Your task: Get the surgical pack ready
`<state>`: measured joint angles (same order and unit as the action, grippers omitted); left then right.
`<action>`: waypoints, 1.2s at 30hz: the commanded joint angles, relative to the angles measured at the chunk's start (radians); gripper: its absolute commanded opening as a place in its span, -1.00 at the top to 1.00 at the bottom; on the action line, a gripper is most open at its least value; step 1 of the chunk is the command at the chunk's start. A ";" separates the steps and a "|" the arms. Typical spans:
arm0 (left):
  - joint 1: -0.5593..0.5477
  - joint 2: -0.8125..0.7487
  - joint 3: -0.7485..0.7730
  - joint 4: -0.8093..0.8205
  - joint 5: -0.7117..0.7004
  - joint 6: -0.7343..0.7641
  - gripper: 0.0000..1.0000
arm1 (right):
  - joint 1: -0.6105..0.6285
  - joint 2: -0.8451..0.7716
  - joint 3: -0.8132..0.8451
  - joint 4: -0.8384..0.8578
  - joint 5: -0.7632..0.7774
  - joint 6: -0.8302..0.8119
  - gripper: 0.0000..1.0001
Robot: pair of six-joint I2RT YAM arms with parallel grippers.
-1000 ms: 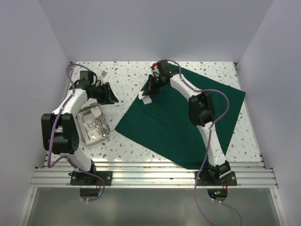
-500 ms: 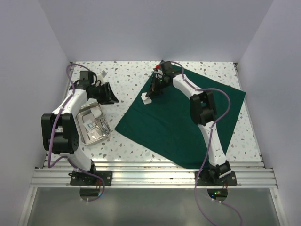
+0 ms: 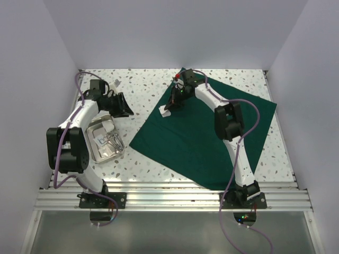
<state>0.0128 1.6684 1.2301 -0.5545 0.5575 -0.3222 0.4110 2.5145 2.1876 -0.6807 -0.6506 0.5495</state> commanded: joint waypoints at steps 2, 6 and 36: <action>0.006 -0.002 -0.004 0.044 0.025 0.000 0.20 | 0.000 -0.037 0.050 0.039 -0.056 0.029 1.00; 0.004 -0.001 -0.004 0.045 0.028 -0.002 0.20 | 0.005 -0.026 0.101 0.043 -0.069 0.050 1.00; 0.004 -0.002 -0.007 0.044 0.028 0.003 0.20 | 0.003 0.038 0.037 -0.042 -0.015 -0.025 1.00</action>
<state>0.0128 1.6684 1.2301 -0.5404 0.5652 -0.3222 0.4129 2.5473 2.2185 -0.6960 -0.6704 0.5472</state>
